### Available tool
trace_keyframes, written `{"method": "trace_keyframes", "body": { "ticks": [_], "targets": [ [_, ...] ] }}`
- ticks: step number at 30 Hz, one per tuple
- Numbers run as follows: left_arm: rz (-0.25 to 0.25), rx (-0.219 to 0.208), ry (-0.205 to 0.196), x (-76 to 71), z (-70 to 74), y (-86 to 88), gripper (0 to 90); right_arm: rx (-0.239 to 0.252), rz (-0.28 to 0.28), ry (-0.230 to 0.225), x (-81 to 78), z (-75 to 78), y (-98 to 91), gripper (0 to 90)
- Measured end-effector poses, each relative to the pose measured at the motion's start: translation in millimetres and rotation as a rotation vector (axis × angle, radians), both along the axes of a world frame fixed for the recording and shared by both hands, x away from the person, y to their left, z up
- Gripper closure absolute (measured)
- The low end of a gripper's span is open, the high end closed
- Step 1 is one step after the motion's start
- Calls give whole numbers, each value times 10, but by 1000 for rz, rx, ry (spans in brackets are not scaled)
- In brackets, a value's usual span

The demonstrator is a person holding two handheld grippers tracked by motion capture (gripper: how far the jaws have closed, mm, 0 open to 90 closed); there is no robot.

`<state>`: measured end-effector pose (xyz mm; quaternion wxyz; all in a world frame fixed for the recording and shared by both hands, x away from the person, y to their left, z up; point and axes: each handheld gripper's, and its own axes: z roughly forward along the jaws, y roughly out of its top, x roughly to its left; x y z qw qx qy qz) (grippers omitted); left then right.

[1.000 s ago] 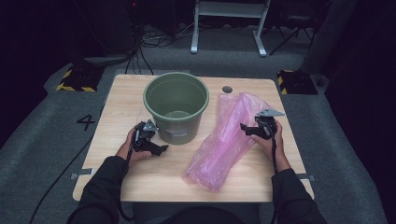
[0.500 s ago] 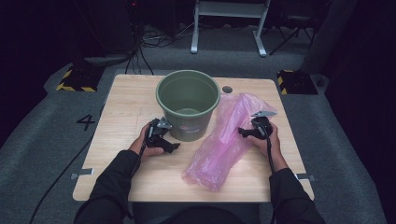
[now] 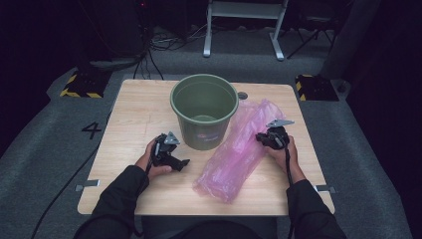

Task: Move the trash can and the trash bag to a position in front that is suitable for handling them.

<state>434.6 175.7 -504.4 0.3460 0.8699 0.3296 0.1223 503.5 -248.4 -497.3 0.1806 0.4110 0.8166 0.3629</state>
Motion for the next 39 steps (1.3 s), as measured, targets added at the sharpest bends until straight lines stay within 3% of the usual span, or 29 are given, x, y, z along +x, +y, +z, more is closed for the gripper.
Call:
{"method": "trace_keyframes", "body": {
  "ticks": [1,6,10,11,21,24,29,39],
  "targets": [
    [26,3,-8,-86,-2,110,6,4,3,-3,-7,-5,-12,861],
    [79,4,-9,-246,-3,319,6,-11,12,-14,-13,-3,-20,897],
    [109,5,-12,-338,-4,448,6,-18,13,-42,-33,28,-39,900],
    [116,6,-9,-350,-2,465,6,-12,15,-66,-52,57,-53,900],
    [107,4,-5,-281,-4,434,2,-1,36,-158,-122,189,-84,900],
    [107,4,-5,-281,-4,434,2,35,39,-192,-155,263,-103,900],
    [106,4,-5,-281,-4,435,2,16,44,-249,-185,354,-71,900],
    [106,3,-5,-281,-4,435,2,34,50,-270,-199,374,-30,900]
  ]
}}
